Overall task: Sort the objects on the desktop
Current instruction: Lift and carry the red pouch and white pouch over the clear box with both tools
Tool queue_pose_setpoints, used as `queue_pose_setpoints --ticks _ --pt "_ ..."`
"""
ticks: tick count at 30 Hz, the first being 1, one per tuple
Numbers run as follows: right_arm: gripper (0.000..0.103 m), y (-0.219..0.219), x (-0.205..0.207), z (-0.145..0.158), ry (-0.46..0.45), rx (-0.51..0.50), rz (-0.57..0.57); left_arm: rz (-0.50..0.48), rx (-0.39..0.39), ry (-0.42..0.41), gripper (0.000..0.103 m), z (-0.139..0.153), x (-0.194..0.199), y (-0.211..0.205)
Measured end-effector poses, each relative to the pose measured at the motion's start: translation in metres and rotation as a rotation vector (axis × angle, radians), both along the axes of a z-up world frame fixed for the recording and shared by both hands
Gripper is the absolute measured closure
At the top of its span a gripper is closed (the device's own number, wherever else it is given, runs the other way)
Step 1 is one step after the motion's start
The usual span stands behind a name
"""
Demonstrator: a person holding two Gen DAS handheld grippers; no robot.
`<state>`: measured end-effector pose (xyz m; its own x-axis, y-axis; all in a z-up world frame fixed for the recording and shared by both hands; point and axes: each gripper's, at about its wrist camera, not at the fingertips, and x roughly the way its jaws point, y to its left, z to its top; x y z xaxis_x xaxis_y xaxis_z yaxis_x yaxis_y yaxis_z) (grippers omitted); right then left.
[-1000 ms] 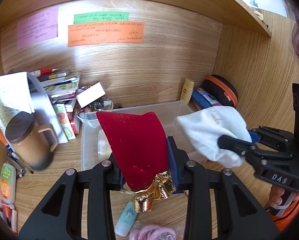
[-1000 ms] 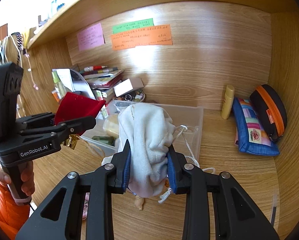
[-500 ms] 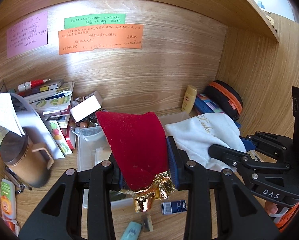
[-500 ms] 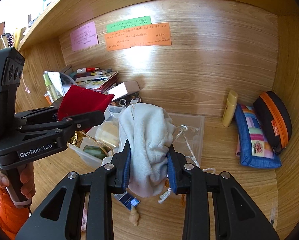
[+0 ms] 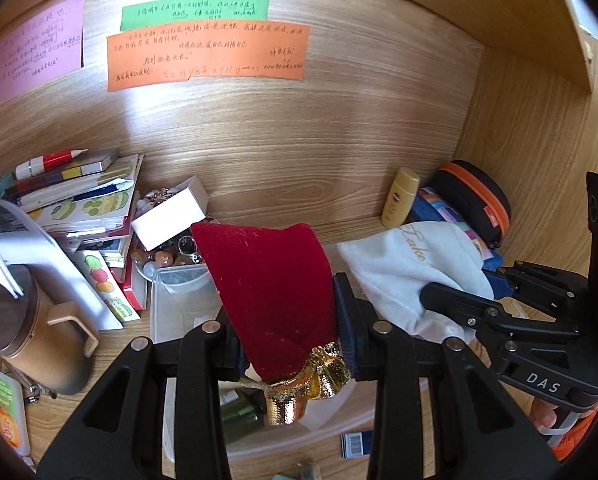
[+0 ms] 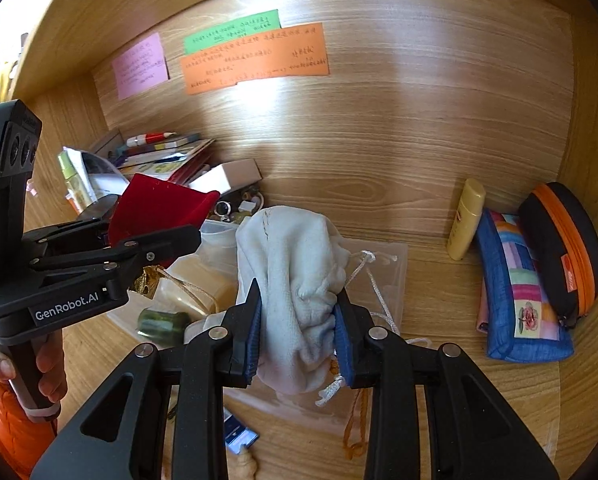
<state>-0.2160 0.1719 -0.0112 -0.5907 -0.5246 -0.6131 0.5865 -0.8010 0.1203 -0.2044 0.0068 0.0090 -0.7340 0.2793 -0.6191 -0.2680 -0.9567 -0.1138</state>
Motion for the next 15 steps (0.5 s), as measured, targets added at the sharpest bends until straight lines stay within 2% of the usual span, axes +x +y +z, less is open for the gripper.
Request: queue_pose_setpoints --ticks 6,15 --pt "0.075 0.001 -0.021 -0.005 -0.028 -0.020 -0.024 0.010 0.000 -0.034 0.069 -0.010 -0.019 0.001" --pt "0.075 -0.005 -0.039 -0.025 -0.060 0.012 -0.053 0.019 -0.002 -0.101 0.069 -0.035 -0.040 0.001"
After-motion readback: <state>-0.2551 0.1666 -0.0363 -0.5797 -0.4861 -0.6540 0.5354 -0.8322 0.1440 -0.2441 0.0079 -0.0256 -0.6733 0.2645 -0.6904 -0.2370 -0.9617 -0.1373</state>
